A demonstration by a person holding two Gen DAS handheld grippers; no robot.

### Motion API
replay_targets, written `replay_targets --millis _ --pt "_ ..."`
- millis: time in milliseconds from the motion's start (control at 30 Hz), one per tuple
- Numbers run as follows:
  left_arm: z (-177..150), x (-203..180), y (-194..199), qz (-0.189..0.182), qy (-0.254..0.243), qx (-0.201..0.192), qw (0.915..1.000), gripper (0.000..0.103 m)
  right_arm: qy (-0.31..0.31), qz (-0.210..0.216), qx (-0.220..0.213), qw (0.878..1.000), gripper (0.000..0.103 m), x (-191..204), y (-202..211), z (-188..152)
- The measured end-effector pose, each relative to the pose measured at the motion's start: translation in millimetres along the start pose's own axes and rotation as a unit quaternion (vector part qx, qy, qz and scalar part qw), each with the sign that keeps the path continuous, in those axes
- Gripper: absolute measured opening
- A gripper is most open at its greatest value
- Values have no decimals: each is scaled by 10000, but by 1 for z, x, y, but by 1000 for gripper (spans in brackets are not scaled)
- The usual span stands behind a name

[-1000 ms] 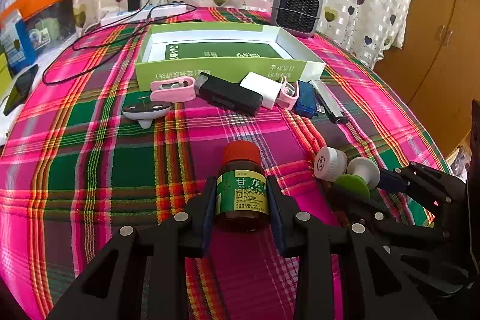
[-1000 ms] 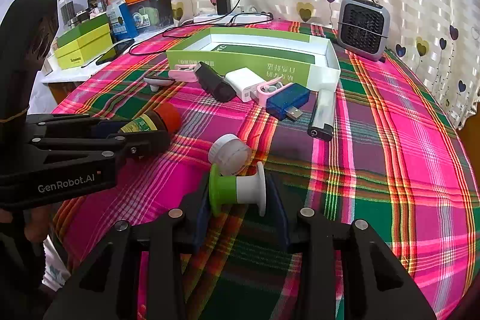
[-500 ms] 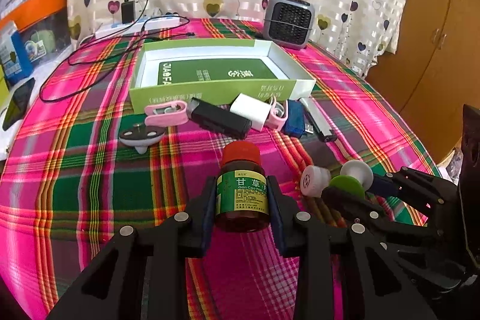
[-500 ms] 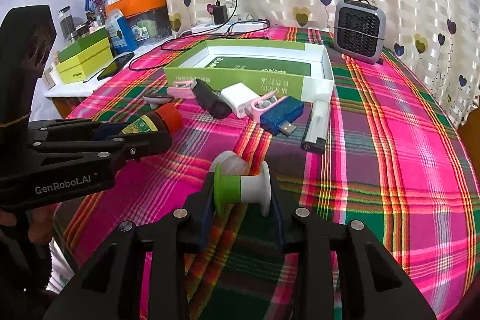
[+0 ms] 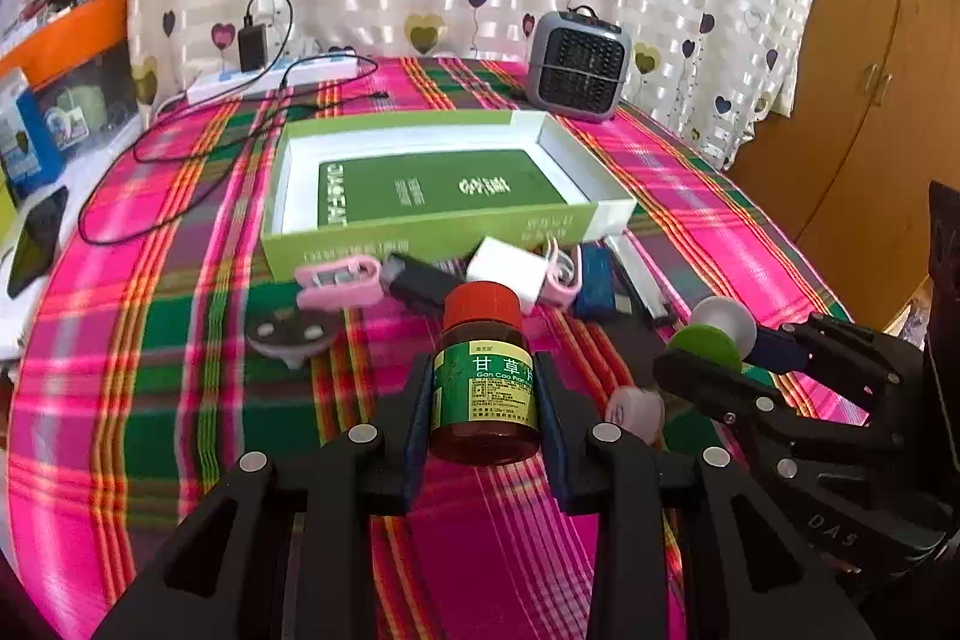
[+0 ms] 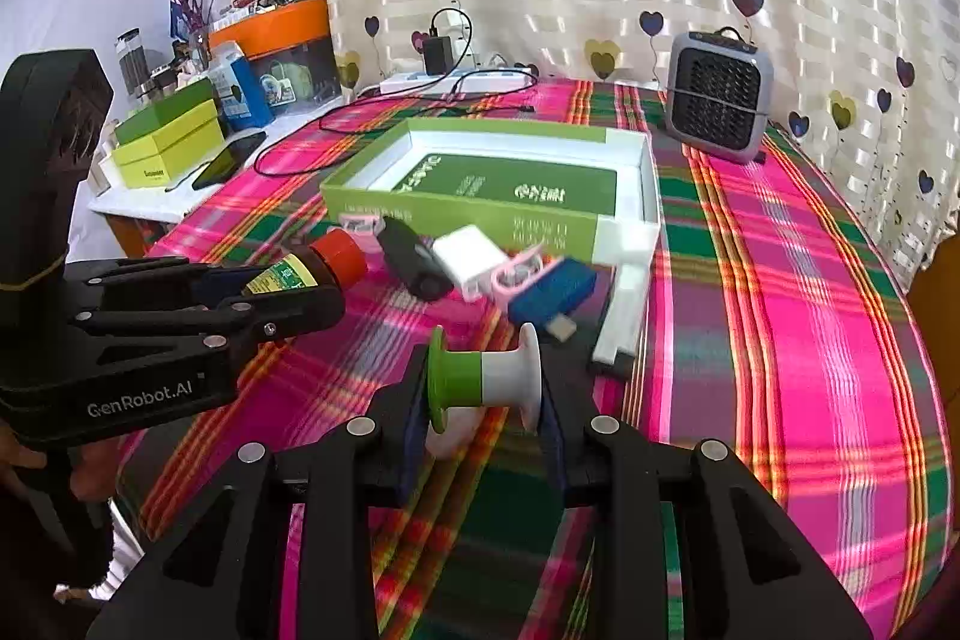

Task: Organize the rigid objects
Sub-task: 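Carry the bottle with left tool while right tool carries the spool over the white box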

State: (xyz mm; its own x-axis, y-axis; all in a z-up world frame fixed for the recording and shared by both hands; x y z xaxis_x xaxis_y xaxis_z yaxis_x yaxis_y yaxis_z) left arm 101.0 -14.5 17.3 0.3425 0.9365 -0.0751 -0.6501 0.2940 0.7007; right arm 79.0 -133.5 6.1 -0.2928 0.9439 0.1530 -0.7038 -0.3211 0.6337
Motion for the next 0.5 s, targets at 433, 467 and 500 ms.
replay_targets --millis 433,467,500 --pt "47 36 -8 -21 238 -183 9995 30 -64 28 -123 9999 33 -15 -18 59" --pt "51 39 -9 5 229 -206 9995 30 -86 18 -127 9999 33 -17 -20 63" --pt "54 44 -11 42 233 -198 9995 30 -106 -1 -128 9999 33 -19 -24 68"
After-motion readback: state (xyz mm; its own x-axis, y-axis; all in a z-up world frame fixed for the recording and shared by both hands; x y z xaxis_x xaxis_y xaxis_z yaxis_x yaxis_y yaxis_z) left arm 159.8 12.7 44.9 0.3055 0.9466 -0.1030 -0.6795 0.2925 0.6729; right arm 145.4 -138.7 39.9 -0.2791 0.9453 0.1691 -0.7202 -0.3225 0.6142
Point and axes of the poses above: each gripper's, at about its wrist camera, not at the fingertips, and y roughly against the way its jaws point, x to its left, z to its top, the point moved 4 cm from there along -y, roughly the way its jaws point, and after that the axes turned 5 degrees about -y, right-handed, at the moved point
